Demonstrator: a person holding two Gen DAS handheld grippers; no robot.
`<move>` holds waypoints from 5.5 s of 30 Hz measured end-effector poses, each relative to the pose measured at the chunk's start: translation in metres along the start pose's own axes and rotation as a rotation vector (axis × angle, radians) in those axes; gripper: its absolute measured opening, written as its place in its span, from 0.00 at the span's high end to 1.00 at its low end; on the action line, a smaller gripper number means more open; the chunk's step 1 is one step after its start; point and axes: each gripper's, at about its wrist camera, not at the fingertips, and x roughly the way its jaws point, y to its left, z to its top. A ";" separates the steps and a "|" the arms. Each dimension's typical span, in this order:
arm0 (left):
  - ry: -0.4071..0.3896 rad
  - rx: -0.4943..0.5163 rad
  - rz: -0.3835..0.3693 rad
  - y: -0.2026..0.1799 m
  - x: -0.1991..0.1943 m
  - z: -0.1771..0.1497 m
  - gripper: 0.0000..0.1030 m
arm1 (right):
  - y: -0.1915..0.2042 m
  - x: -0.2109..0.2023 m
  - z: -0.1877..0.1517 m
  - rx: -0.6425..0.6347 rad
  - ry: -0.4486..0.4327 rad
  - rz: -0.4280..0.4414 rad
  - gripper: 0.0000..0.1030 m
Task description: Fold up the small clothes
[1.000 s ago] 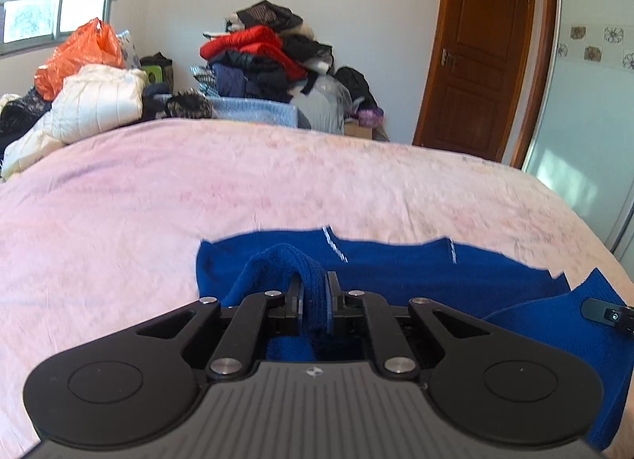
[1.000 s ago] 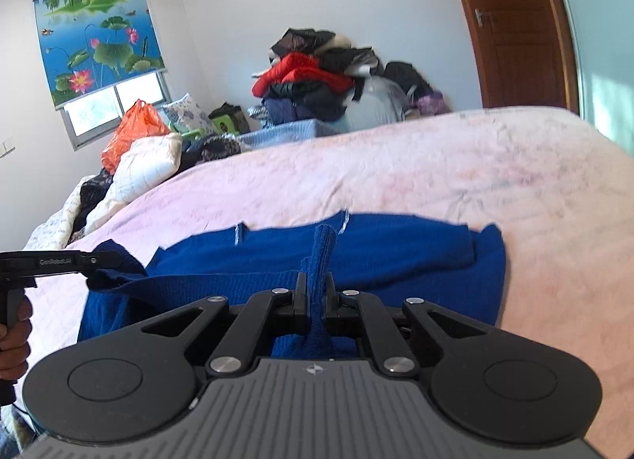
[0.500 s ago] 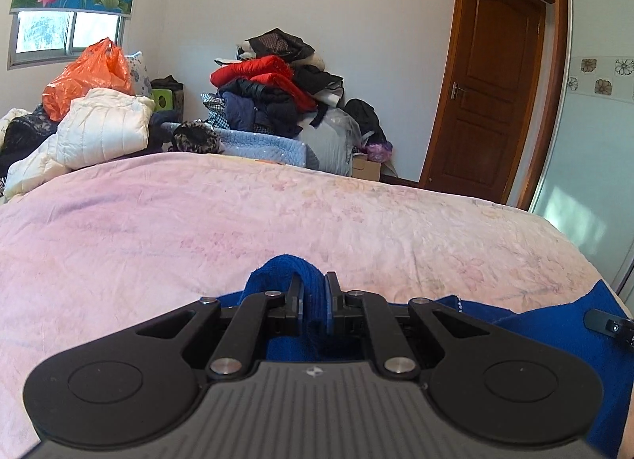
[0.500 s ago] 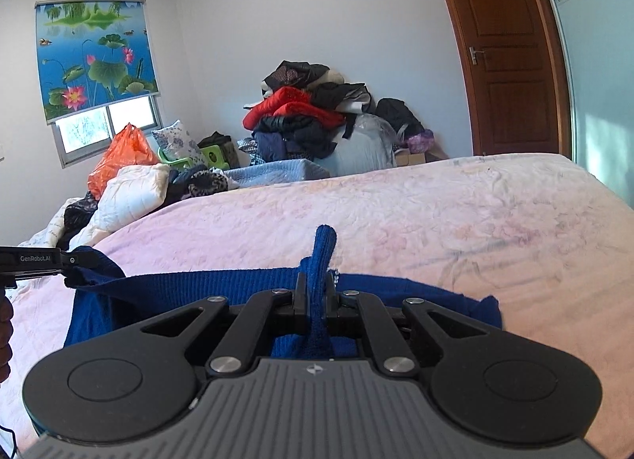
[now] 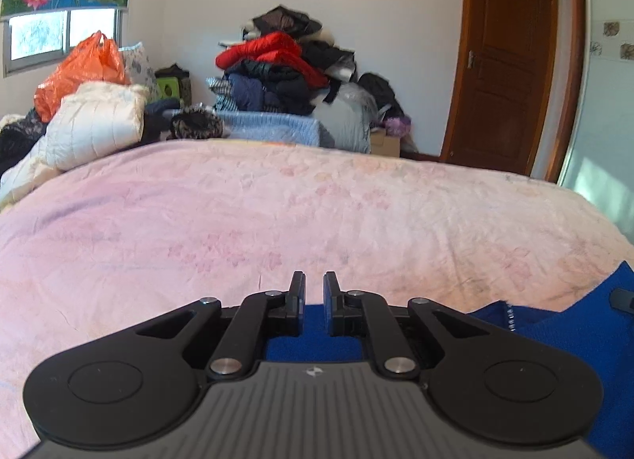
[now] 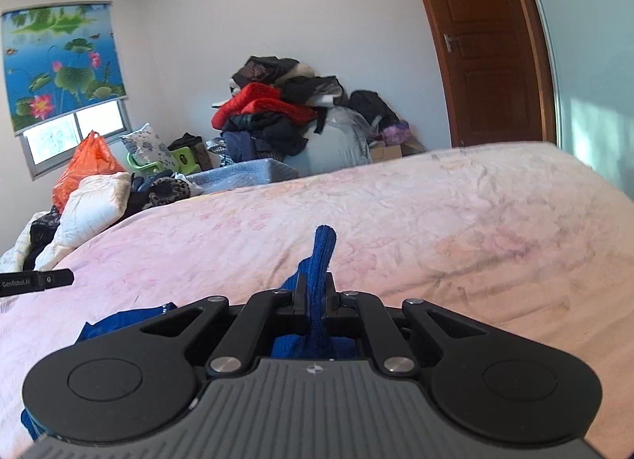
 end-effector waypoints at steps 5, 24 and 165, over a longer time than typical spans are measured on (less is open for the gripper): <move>0.083 0.001 -0.027 0.017 0.012 -0.005 0.91 | -0.007 0.020 -0.012 0.005 0.055 -0.004 0.92; 0.125 0.678 -0.274 -0.026 0.031 -0.045 0.46 | -0.025 0.033 -0.015 0.041 0.109 0.019 0.92; 0.095 0.042 0.103 0.070 -0.080 -0.152 0.12 | 0.037 -0.057 -0.125 -0.312 0.234 -0.063 0.00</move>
